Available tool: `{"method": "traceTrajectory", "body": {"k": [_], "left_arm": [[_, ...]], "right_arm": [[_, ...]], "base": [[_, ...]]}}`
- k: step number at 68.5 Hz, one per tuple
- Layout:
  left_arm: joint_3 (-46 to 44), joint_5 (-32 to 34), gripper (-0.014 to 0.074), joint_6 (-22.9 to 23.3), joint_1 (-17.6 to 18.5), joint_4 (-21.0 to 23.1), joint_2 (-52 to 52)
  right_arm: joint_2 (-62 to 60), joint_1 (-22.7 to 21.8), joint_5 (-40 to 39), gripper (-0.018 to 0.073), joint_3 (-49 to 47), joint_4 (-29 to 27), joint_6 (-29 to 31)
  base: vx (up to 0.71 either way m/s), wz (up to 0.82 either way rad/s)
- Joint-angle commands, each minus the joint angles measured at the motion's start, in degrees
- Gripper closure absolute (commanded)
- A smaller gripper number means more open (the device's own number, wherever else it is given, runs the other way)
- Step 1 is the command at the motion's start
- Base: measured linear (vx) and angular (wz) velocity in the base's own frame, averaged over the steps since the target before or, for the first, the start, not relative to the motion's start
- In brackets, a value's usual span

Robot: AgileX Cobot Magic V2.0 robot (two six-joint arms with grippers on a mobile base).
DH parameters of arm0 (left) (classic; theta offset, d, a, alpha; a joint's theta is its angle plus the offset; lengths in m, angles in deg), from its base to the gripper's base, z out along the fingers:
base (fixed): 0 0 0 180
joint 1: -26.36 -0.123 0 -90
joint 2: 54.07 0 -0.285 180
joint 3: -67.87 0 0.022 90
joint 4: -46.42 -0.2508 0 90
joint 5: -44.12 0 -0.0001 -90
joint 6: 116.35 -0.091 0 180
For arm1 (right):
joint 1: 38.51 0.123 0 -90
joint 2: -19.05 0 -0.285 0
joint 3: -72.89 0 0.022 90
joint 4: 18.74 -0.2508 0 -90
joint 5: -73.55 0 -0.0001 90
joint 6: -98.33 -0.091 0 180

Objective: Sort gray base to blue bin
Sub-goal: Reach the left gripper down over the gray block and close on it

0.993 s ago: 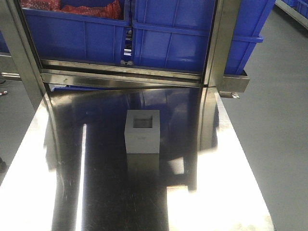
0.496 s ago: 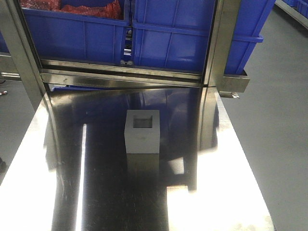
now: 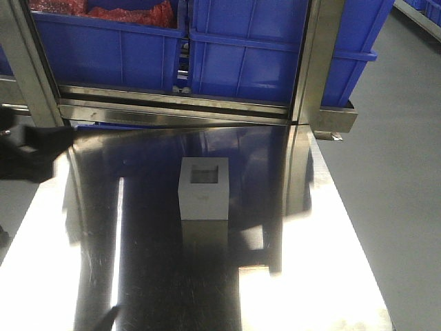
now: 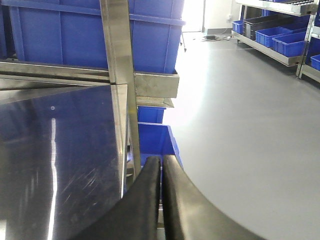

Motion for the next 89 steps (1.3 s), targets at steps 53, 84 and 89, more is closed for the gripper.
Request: {"method": "traceTrajectory", "body": {"k": [53,84,89], "left_arm": [[-37.0,-5.3,0.0001,19.5,11.6,1.1,-48.8],[-37.6,-6.1,0.0001,25.1,11.5,-5.0,-53.3],[-37.6,-6.8,0.0001,25.1,11.5,-4.9,-53.7]], "right_arm": [[-0.5,-0.3,-4.3,0.0564,0.1,0.5,0.7],[-0.5,-0.3,-4.3,0.0564,0.1,0.5,0.7],[-0.5,-0.3,-4.3,0.0564,0.1,0.5,0.7]], "base": [[0.00,0.00],[0.00,0.00],[0.00,0.00]]}}
